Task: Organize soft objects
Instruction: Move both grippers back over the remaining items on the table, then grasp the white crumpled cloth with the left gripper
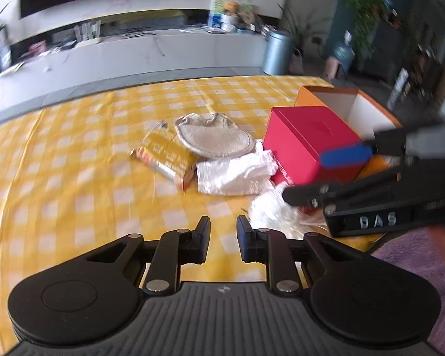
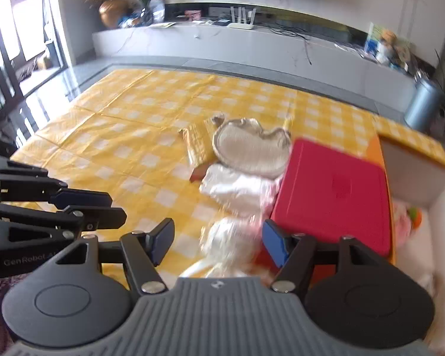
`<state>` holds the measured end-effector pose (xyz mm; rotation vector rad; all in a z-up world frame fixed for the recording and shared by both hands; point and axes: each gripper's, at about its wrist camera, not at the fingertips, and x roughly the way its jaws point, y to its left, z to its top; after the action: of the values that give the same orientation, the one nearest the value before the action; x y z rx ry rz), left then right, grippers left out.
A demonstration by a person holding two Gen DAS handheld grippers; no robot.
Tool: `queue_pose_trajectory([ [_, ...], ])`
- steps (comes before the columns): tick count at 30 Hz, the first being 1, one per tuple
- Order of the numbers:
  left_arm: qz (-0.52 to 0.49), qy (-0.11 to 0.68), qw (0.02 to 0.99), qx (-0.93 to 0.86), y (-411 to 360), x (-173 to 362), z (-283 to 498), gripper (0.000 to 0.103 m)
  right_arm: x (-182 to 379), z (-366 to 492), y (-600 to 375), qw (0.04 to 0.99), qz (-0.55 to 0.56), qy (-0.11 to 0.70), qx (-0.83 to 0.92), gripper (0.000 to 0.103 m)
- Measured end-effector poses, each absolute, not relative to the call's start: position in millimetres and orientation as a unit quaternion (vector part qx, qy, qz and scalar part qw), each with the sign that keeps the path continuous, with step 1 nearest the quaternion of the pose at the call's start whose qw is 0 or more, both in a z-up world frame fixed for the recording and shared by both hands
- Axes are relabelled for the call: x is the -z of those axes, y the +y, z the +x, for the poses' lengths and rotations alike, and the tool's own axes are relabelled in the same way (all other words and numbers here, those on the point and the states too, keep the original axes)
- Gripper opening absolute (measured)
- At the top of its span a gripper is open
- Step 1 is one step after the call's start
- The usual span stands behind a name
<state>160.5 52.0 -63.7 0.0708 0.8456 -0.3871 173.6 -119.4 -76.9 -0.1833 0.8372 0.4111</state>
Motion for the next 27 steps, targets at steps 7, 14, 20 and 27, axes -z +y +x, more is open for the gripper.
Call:
queue_pose_trajectory([
  [7,0.130,0.392,0.875,0.253,34.0,77.8,213.9,0.054,69.4,246.8,-110.5,0.860,-0.154,0.431,-0.227,0.055],
  [14,0.206,0.403,0.834,0.314,8.9,115.0,262.2,0.062,83.7,297.5,-104.0,0.824,-0.194,0.464,-0.260,0.054],
  [20,0.241,0.407,0.804,0.361,-10.8,141.2,285.9,0.064,97.7,321.3,-94.8,0.808,-0.235,0.463,-0.277,0.054],
  [27,0.231,0.420,0.792,0.379,-25.9,162.8,303.0,0.065,106.1,344.3,-101.4,0.811,-0.220,0.467,-0.274,0.054],
])
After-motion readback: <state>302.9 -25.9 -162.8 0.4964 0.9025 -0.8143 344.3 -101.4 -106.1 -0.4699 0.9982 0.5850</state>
